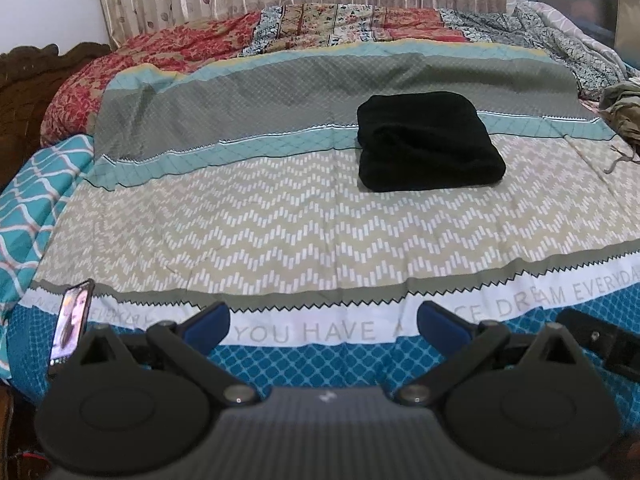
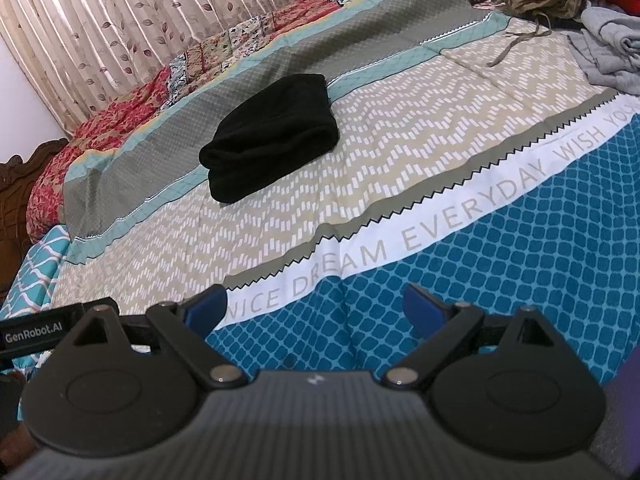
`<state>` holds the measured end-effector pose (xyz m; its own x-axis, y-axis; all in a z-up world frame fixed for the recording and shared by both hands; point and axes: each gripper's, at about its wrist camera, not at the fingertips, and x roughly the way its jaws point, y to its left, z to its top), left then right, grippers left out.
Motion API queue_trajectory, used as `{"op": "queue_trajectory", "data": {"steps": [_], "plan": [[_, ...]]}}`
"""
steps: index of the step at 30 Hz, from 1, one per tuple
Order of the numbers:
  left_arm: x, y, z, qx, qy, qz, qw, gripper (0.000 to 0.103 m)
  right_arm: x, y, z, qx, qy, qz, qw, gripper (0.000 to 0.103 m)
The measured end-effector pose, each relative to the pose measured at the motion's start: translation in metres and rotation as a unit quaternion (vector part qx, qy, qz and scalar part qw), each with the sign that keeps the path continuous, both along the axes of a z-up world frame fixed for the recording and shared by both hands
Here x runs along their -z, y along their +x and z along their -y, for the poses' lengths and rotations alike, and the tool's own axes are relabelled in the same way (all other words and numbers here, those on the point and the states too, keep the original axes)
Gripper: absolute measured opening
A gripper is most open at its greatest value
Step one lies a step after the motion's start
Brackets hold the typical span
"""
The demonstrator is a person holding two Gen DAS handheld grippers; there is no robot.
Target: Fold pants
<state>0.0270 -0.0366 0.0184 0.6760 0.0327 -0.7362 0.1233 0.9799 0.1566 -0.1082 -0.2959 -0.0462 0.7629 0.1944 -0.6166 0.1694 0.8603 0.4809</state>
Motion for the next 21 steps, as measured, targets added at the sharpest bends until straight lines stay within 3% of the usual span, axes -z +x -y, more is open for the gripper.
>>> {"op": "queue_trajectory", "data": {"steps": [21], "plan": [[0.027, 0.007, -0.003, -0.020, 0.024, -0.077, 0.9965, 0.103, 0.003, -0.001, -0.001, 0.000, 0.003, -0.007, 1.000, 0.096]]}}
